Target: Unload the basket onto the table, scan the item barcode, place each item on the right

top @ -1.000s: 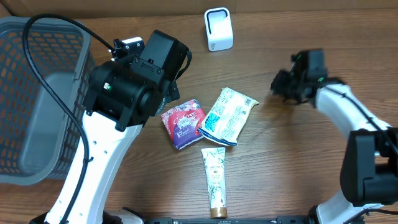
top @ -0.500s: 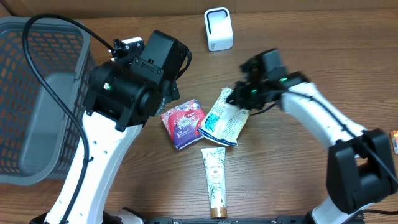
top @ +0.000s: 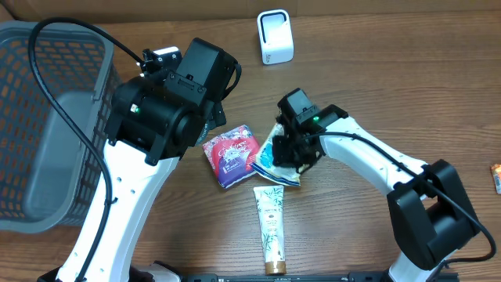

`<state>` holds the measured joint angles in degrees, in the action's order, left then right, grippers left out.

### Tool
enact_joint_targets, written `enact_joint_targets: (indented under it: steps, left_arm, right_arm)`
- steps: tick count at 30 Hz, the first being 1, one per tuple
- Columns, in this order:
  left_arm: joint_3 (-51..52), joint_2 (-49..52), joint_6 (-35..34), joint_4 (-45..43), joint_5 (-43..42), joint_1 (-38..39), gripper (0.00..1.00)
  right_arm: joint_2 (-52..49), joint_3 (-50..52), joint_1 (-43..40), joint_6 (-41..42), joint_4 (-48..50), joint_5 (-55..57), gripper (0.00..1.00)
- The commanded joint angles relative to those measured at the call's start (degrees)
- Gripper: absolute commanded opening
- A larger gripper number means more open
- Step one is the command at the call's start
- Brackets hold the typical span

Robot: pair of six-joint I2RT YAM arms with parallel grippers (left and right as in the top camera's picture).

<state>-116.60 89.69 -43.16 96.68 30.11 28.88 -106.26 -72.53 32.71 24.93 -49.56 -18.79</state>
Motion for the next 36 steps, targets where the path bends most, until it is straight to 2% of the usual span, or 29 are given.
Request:
enact_joint_targets:
  steps: [1, 7, 13, 16, 19, 23, 27, 30, 36]
  left_arm:
    - [-0.02, 0.00, -0.59, 0.11, 0.00, 0.28, 1.00]
    - [-0.02, 0.00, -0.59, 0.11, 0.02, 0.28, 1.00]
    - [-0.02, 0.00, -0.59, 0.11, 0.00, 0.28, 1.00]
    - [-0.02, 0.00, -0.59, 0.11, 0.02, 0.28, 1.00]
    - [-0.02, 0.00, -0.59, 0.11, 0.02, 0.28, 1.00]
    - [-0.02, 0.00, -0.59, 0.11, 0.00, 0.28, 1.00]
    - [-0.02, 0.00, -0.59, 0.11, 0.02, 0.28, 1.00]
    - [-0.02, 0.00, -0.59, 0.11, 0.02, 0.28, 1.00]
    - [-0.02, 0.00, -0.59, 0.11, 0.02, 0.28, 1.00]
  right_arm:
    - [-0.31, -0.15, 0.17, -2.49, -6.60, 6.69, 0.04]
    - [-0.26, -0.17, -1.33, -2.45, -16.50, 20.83, 0.04]
    - [-0.26, -2.12, -3.48, -2.21, -15.76, 25.20, 0.04]
    - [-0.15, -5.09, -4.81, -2.49, -16.04, 19.47, 0.04]
    - [0.22, -7.63, -5.66, -6.91, -14.82, 4.15, 0.04]
    - [0.46, -7.85, -7.65, -9.79, -7.13, -6.88, 0.04]
    - [0.22, -5.16, -10.95, -9.81, 0.00, -7.45, 0.04]
    - [-0.39, -2.43, -13.75, -10.27, 0.70, -5.07, 0.04]
    - [-0.55, 8.55, -18.21, -10.86, 7.34, -2.29, 0.04]
